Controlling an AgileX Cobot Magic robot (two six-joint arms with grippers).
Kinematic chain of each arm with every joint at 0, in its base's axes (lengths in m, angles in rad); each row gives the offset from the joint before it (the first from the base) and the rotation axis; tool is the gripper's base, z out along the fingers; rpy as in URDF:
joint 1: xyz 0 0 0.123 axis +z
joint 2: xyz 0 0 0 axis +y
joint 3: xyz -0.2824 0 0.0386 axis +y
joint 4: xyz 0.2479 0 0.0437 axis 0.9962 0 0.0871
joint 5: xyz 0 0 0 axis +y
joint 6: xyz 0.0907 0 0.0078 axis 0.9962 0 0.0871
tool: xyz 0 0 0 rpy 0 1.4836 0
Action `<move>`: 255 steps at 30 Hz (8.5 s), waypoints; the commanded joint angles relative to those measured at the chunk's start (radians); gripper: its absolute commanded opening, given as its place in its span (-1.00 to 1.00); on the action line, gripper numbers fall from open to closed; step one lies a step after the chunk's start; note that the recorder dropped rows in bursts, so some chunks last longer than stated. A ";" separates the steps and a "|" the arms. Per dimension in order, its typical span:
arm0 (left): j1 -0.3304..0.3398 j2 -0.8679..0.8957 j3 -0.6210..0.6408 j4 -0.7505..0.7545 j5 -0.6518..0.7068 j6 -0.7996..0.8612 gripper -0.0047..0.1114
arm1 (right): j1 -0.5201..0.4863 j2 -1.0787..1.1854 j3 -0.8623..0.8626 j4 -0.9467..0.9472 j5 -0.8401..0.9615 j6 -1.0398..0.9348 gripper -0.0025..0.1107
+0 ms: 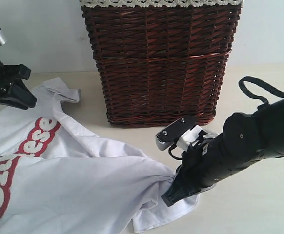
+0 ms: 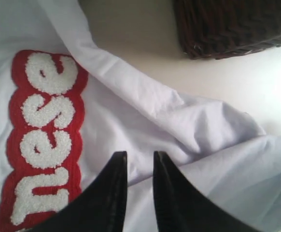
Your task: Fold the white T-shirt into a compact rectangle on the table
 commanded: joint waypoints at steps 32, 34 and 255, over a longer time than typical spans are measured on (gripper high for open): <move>-0.169 0.021 0.031 -0.099 0.202 0.259 -0.55 | 0.293 -0.229 -0.058 -0.365 0.226 -0.008 -0.33; -0.244 0.023 0.049 -0.032 0.194 0.264 -0.55 | 0.274 -0.234 -0.058 -0.533 0.224 0.158 -0.27; -0.001 -0.573 0.866 0.241 -0.854 -0.227 -0.92 | 0.107 0.027 -0.038 -1.233 0.183 1.339 -0.21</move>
